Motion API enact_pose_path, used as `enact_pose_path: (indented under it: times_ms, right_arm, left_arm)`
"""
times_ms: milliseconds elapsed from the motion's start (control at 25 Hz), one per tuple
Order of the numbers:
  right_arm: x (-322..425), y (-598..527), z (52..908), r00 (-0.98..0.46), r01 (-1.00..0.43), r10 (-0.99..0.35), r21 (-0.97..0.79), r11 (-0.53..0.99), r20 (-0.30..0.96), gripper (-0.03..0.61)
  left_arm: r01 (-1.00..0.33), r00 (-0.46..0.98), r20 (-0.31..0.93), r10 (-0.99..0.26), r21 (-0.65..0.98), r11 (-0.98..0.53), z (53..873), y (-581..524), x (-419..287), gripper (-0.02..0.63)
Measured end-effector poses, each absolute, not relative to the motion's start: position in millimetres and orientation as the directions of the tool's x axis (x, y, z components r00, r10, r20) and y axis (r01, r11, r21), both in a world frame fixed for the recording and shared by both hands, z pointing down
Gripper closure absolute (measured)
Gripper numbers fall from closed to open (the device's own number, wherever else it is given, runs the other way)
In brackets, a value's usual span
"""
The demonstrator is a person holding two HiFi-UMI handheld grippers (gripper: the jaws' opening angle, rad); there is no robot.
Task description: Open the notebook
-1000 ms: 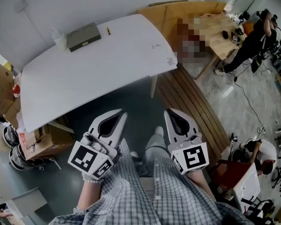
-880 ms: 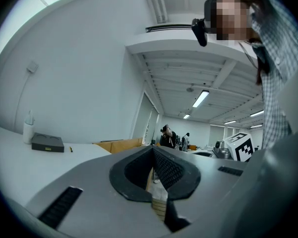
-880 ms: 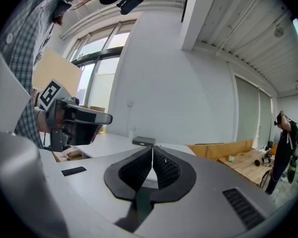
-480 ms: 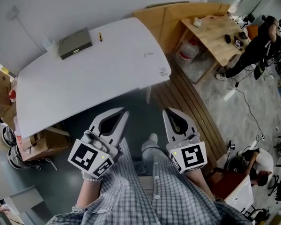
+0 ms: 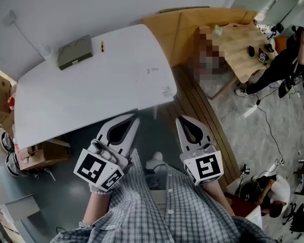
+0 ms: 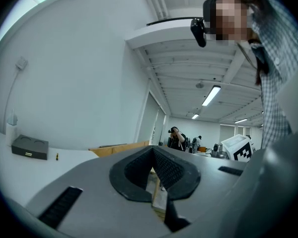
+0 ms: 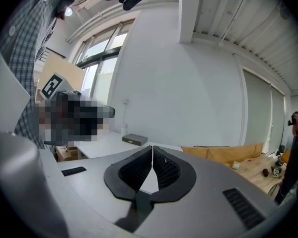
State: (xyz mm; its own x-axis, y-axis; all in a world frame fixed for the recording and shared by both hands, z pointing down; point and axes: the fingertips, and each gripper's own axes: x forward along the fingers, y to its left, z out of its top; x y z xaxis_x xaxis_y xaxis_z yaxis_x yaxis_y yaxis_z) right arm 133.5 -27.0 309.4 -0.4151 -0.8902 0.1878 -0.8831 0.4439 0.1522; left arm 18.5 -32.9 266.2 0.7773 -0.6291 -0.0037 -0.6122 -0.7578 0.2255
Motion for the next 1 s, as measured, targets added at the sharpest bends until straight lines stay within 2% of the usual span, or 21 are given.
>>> enact_pose_path:
  times_ms: [280,680,1000]
  right_arm:
    - [151.3,-58.3,327.7,-0.489,-0.839,-0.839,0.134,0.528,0.239,0.555]
    - [141.7,-84.2,353.9,-0.557,-0.779,-0.777,0.139,0.611,0.294,0.555]
    - [139.7,-102.8,353.4,-0.566,-0.72,-0.757,0.251,0.647,0.327,0.555]
  left_arm:
    - [-0.682,0.718,0.017,-0.696,0.216,-0.699,271.0,-64.7,36.3,0.606]
    - [-0.751,0.646,0.071,-0.76,0.235,-0.617,287.9,-85.3,26.3,0.606]
    - [-0.743,0.658,0.08,-0.749,0.232,-0.628,289.8,-113.9,26.6,0.606]
